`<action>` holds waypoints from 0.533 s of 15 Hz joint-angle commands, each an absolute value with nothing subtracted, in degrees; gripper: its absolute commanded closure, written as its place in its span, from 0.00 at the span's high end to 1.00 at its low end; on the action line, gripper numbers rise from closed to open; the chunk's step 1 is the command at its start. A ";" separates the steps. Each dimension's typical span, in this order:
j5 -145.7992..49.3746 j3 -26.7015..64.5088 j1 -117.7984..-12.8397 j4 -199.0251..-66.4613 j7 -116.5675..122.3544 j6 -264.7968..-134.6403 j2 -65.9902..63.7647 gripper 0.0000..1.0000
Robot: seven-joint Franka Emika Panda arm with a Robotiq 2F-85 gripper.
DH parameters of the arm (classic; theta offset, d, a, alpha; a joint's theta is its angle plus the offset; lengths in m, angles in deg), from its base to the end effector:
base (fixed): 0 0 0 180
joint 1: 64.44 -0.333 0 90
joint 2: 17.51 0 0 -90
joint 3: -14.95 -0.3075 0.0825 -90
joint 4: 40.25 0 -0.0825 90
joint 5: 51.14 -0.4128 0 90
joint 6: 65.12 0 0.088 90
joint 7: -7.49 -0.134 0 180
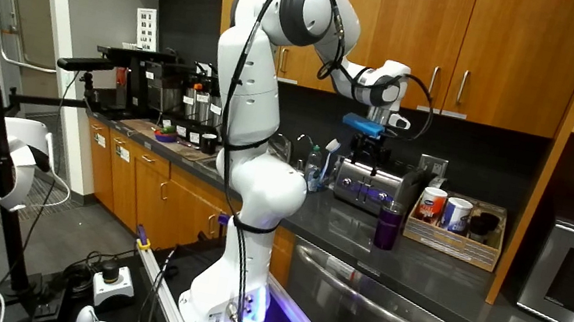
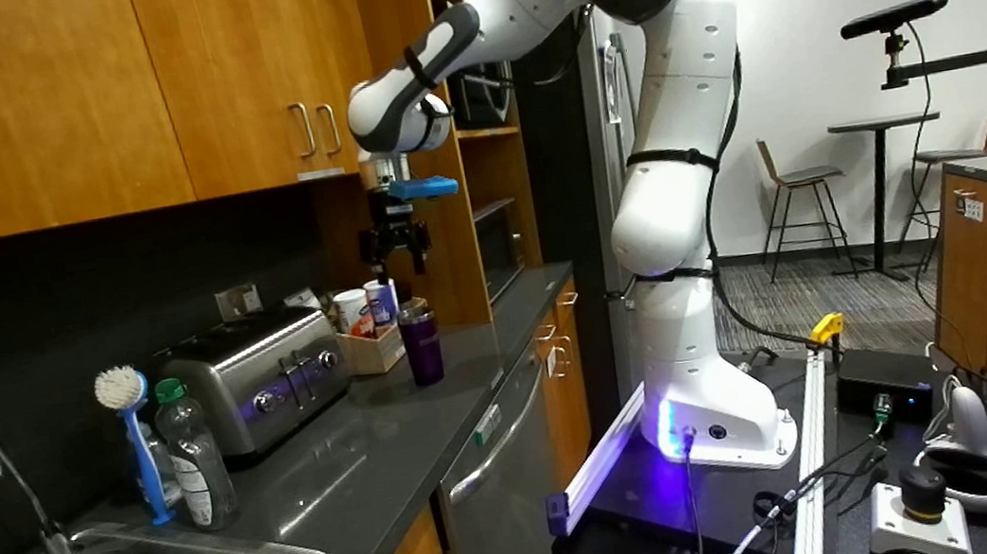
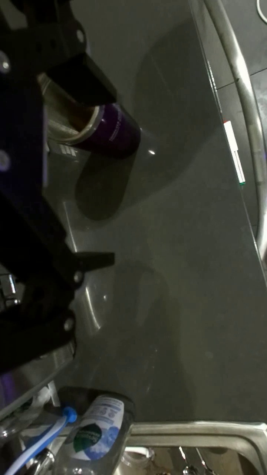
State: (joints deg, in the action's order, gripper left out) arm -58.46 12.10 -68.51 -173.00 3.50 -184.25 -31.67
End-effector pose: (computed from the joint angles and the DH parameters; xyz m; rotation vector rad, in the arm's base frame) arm 0.4915 0.0692 0.3933 -3.0414 0.0183 -0.0001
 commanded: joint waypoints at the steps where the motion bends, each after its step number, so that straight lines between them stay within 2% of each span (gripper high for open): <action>1: -58.80 12.41 -67.51 -165.13 1.50 -179.06 -25.06 1.00; 8: -63.53 13.11 -66.77 -158.19 4.33 -171.20 -18.21 1.00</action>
